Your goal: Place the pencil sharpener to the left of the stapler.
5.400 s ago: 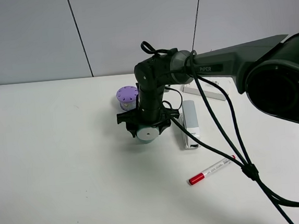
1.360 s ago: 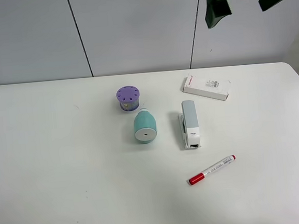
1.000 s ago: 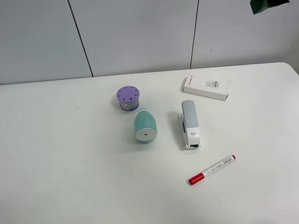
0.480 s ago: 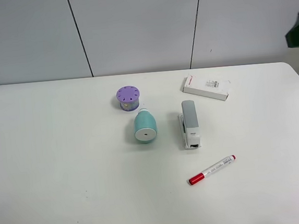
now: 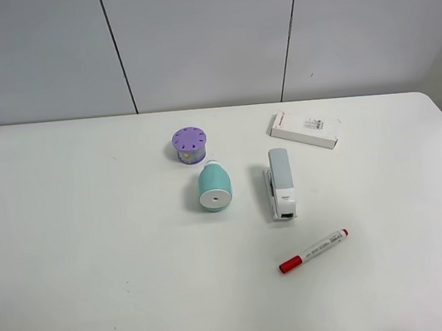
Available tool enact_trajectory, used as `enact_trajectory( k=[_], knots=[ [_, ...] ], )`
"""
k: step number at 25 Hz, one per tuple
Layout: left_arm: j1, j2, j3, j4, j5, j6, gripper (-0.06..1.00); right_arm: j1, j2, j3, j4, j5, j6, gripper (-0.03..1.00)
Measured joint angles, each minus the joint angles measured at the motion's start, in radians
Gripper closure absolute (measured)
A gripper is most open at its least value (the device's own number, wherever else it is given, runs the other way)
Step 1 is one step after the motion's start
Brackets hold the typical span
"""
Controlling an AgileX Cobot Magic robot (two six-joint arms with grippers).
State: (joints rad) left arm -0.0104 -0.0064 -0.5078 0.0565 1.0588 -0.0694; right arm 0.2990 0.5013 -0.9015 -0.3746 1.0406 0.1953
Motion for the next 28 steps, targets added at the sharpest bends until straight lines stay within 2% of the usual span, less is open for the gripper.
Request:
enact_trajectory(
  k=[4, 8, 11, 15, 23, 28],
  knots=[
    [0.000, 0.000, 0.000, 0.000, 0.000, 0.000, -0.01, -0.079, -0.104, 0.026, 0.059, 0.017, -0.022, -0.02],
    [0.000, 0.000, 0.000, 0.000, 0.000, 0.000, -0.01, -0.161, -0.205, 0.064, 0.140, 0.021, -0.092, -0.02],
    [0.000, 0.000, 0.000, 0.000, 0.000, 0.000, -0.01, -0.229, -0.286, 0.119, 0.180, 0.022, -0.155, -0.02],
    [0.000, 0.000, 0.000, 0.000, 0.000, 0.000, -0.01, -0.290, -0.376, 0.194, 0.237, 0.027, -0.180, -0.02],
    [0.000, 0.000, 0.000, 0.000, 0.000, 0.000, -0.01, -0.319, -0.500, 0.344, 0.338, 0.037, -0.205, -0.02],
    [0.000, 0.000, 0.000, 0.000, 0.000, 0.000, -0.01, -0.319, -0.503, 0.378, 0.367, 0.055, -0.209, -0.02]
  ],
)
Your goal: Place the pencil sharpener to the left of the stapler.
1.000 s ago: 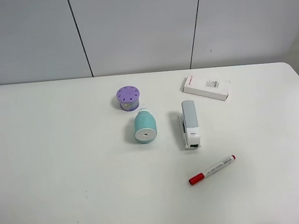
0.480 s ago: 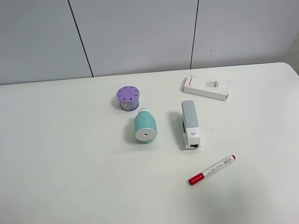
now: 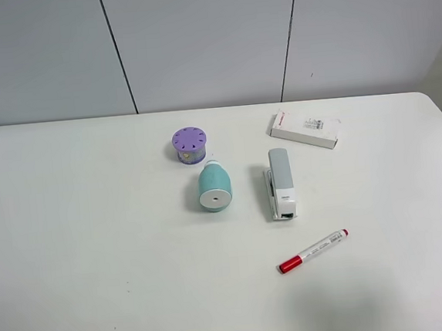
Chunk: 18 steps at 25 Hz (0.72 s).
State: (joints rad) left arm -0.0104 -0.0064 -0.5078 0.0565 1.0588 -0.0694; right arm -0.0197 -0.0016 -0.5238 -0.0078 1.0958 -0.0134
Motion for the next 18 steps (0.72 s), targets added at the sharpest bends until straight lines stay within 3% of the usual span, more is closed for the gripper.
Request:
enact_trajectory(
  k=[18],
  knots=[
    [0.000, 0.000, 0.000, 0.000, 0.000, 0.000, -0.01, 0.000, -0.001, 0.019, 0.008, -0.028, -0.041, -0.02]
  ],
)
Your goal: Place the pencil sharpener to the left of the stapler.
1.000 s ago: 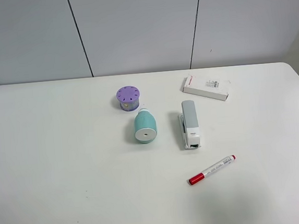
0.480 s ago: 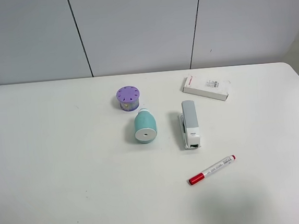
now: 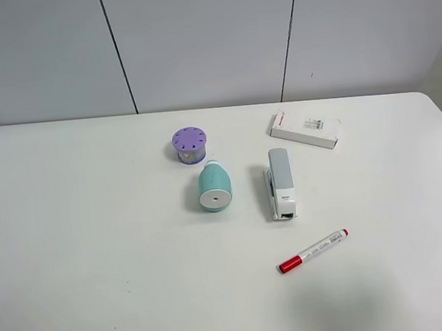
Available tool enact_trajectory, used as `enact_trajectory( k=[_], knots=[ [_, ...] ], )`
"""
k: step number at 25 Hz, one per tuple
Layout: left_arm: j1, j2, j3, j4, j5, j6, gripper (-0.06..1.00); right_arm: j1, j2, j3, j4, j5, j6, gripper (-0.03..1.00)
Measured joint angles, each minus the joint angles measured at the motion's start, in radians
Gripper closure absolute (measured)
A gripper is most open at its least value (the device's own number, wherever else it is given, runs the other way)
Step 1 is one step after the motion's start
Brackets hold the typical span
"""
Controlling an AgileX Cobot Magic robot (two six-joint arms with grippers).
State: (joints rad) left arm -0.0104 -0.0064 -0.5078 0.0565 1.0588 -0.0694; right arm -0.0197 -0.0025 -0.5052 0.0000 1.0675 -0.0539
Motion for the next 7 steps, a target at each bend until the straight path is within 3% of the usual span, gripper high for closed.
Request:
enact_trajectory(
  k=[7],
  knots=[
    [0.000, 0.000, 0.000, 0.000, 0.000, 0.000, -0.01, 0.000, 0.000, 0.000, 0.000, 0.000, 0.000, -0.02]
  ],
)
